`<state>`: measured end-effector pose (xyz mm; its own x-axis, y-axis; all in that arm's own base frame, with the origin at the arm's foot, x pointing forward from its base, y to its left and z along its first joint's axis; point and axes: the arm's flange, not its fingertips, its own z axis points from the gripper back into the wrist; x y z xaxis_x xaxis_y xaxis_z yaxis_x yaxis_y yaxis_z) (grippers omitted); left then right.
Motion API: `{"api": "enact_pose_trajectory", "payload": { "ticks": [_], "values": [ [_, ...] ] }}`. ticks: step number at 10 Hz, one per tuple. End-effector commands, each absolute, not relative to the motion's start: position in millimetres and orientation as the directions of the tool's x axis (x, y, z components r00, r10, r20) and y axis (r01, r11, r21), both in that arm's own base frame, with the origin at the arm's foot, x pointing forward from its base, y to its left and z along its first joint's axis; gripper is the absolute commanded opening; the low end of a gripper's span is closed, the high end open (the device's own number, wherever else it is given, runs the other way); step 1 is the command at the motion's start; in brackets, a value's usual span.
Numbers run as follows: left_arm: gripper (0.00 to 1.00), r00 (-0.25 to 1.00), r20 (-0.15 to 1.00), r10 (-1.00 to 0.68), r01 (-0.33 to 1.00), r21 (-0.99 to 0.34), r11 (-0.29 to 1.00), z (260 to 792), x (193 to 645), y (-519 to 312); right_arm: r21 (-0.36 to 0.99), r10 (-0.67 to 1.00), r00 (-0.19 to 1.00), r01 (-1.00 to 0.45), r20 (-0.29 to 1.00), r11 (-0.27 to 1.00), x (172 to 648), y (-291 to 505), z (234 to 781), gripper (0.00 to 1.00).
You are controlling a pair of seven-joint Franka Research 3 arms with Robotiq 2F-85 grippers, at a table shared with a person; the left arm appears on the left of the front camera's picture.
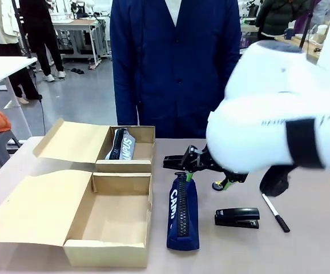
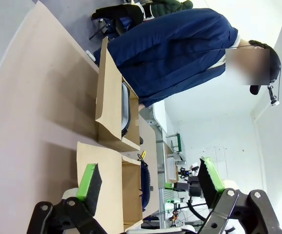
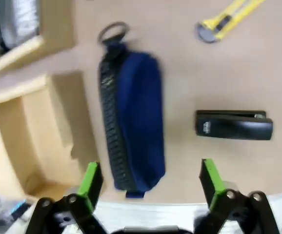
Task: Place items inside the box.
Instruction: Pick up a Pencil pouch or Stapler and place it inside the Mailer Box closest to the robot.
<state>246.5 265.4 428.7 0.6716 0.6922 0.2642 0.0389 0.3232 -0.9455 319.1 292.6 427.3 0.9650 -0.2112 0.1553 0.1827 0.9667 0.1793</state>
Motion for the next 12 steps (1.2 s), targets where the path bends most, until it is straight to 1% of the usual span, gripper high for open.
{"api": "enact_pose_trajectory", "payload": {
  "ticks": [1,2,3,5,8,12],
  "values": [
    [1.00,0.663,0.283,0.693,0.067,-0.944,0.322,429,247,265,0.037,-0.319,0.941,0.317,0.117,0.948,336,331,413,1.00],
    [1.00,0.663,0.283,0.693,0.067,-0.944,0.322,429,247,265,0.011,-0.304,0.947,0.305,0.105,0.952,341,342,402,1.00],
    [1.00,0.663,0.283,0.693,0.067,-0.944,0.322,429,247,265,0.017,-0.273,0.958,0.272,0.093,0.962,347,353,394,1.00],
    [1.00,0.663,0.283,0.693,0.067,-0.944,0.322,429,247,265,0.068,-0.227,0.971,0.222,0.079,0.973,350,365,388,1.00],
    [1.00,0.663,0.283,0.693,0.067,-0.944,0.322,429,247,265,-0.015,-0.191,0.981,0.192,0.043,0.981,356,382,359,1.00],
    [1.00,0.663,0.283,0.693,0.067,-0.944,0.322,429,247,265,-0.043,-0.204,0.979,0.204,0.009,0.978,358,380,338,1.00]
  ]
}}
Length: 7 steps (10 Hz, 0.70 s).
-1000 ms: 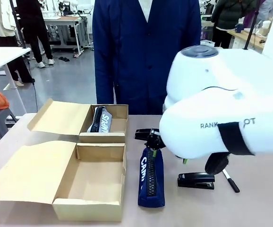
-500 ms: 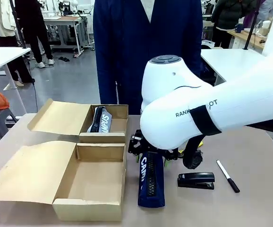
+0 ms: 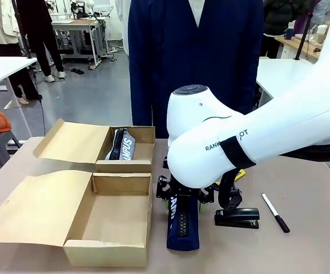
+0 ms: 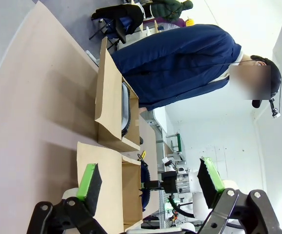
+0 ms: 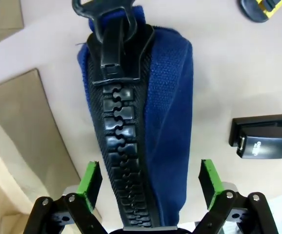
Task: Place items inside the box.
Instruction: Pick up a Pencil pouch or Stapler and place it inside the Mailer Box closest to the robot.
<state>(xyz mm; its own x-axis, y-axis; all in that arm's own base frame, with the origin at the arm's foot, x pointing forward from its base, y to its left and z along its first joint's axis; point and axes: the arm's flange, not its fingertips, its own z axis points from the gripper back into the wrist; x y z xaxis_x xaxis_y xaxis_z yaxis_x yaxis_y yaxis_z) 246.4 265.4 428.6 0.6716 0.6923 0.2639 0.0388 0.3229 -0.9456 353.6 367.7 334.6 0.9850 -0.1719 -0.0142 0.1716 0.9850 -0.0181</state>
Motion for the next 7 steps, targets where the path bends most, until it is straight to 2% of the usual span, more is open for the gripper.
{"api": "enact_pose_trajectory", "payload": {
  "ticks": [1,3,4,5,6,7],
  "values": [
    [1.00,0.663,0.283,0.693,0.067,-0.944,0.322,429.2,246.9,265.2,-0.056,-0.199,0.980,0.199,0.005,0.978,357.2,380.3,333.9,1.00],
    [1.00,0.663,0.283,0.693,0.067,-0.944,0.322,429.2,246.9,265.2,-0.043,-0.209,0.978,0.209,0.003,0.977,357.6,376.0,337.3,1.00],
    [1.00,0.663,0.283,0.693,0.067,-0.944,0.322,429.2,246.9,265.2,-0.062,-0.210,0.978,0.210,0.006,0.976,357.4,374.4,336.9,0.57],
    [1.00,0.663,0.283,0.693,0.067,-0.944,0.322,429.2,246.9,265.2,-0.052,-0.205,0.979,0.204,-0.006,0.978,357.4,373.9,337.5,0.40],
    [1.00,0.663,0.283,0.693,0.067,-0.944,0.322,429.2,246.9,265.2,-0.048,-0.204,0.979,0.203,-0.015,0.978,356.8,373.5,337.1,0.00],
    [1.00,0.663,0.283,0.693,0.067,-0.944,0.322,429.2,246.9,265.2,-0.046,-0.208,0.978,0.207,-0.021,0.977,356.7,373.5,336.6,0.00]
  ]
}}
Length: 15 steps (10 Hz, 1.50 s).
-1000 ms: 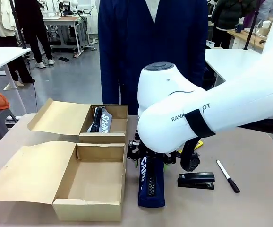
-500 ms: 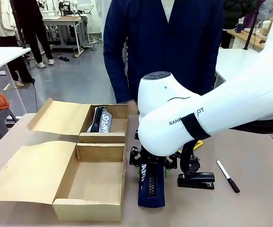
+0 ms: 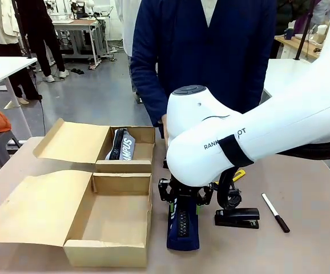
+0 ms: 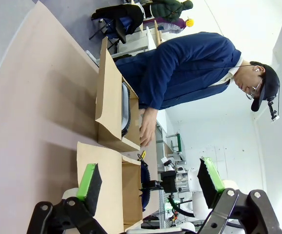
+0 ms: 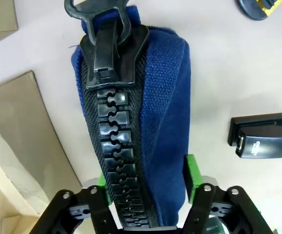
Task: Place items inside the box.
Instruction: Pick up a Pencil pouch or Stapler and place it inside the Mailer Box closest to the robot.
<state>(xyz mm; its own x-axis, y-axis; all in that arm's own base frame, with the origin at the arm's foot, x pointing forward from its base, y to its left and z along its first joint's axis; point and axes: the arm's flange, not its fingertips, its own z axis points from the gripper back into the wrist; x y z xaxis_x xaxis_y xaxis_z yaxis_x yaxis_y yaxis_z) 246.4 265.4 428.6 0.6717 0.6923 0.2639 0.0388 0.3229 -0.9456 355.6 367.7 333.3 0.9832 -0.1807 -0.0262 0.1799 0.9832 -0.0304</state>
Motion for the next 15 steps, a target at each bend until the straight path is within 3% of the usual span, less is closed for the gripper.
{"api": "enact_pose_trajectory", "payload": {
  "ticks": [1,2,4,8,10,12,14,15],
  "values": [
    [1.00,0.663,0.283,0.693,0.067,-0.944,0.322,429,247,265,-0.048,-0.207,0.978,0.206,-0.021,0.977,356,373,336,0.00],
    [1.00,0.663,0.283,0.693,0.067,-0.944,0.322,429,247,265,-0.050,-0.206,0.978,0.205,-0.027,0.978,356,373,335,0.15],
    [1.00,0.663,0.283,0.693,0.067,-0.944,0.322,429,247,265,-0.060,-0.198,0.980,0.196,-0.035,0.979,353,373,338,0.00],
    [1.00,0.663,0.283,0.693,0.067,-0.944,0.322,429,247,265,-0.039,-0.204,0.976,0.202,-0.078,0.979,345,359,353,0.00],
    [1.00,0.663,0.283,0.693,0.067,-0.944,0.322,429,247,265,0.006,-0.224,0.968,0.226,-0.116,0.974,330,334,388,0.00],
    [1.00,0.663,0.283,0.693,0.067,-0.944,0.322,429,247,265,0.156,-0.152,0.975,0.177,-0.160,0.972,283,317,439,0.00],
    [1.00,0.663,0.283,0.693,0.067,-0.944,0.322,429,247,265,0.290,-0.137,0.989,0.146,-0.049,0.946,253,308,468,0.00],
    [1.00,0.663,0.283,0.693,0.067,-0.944,0.322,429,247,265,0.151,-0.156,0.978,0.177,-0.141,0.973,292,337,440,0.00]
  ]
}}
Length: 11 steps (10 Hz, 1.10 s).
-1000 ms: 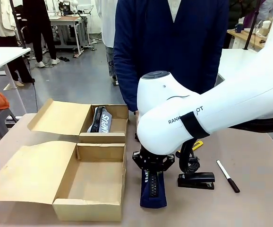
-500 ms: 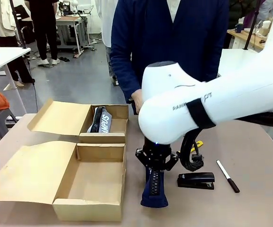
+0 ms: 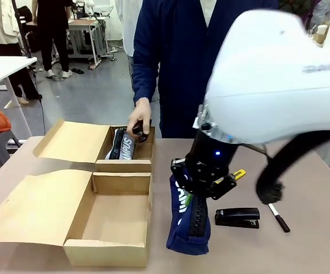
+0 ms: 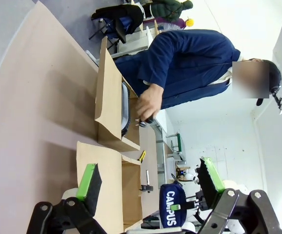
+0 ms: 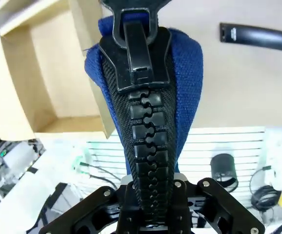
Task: Place items inside the box.
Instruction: Pick up a Pencil pouch or Stapler and place it inside the Mailer Box closest to the robot.
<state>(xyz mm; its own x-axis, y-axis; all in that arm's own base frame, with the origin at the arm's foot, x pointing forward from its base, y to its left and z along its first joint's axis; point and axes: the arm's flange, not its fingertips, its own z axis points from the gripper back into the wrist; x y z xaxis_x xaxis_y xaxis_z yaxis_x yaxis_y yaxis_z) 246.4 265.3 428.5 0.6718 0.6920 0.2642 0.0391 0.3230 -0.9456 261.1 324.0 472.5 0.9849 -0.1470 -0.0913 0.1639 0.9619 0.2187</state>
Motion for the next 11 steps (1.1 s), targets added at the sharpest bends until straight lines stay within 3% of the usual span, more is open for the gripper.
{"api": "enact_pose_trajectory", "payload": {
  "ticks": [1,2,5,8,11],
  "values": [
    [1.00,0.663,0.283,0.693,0.067,-0.944,0.322,429,247,265,0.218,-0.147,0.984,0.166,-0.104,0.962,270,329,466,0.07],
    [1.00,0.663,0.283,0.693,0.067,-0.944,0.322,429,247,265,0.286,-0.199,0.974,0.223,-0.112,0.932,279,324,458,0.07],
    [1.00,0.663,0.283,0.693,0.067,-0.944,0.322,429,247,265,0.381,-0.133,0.991,0.112,0.030,0.918,302,386,461,0.07],
    [1.00,0.663,0.283,0.693,0.067,-0.944,0.322,429,247,265,0.327,-0.082,0.992,0.045,0.099,0.944,318,460,457,0.07],
    [1.00,0.663,0.283,0.693,0.067,-0.944,0.322,429,247,265,0.255,-0.035,0.998,0.019,0.057,0.967,332,510,435,0.07]
  ]
}}
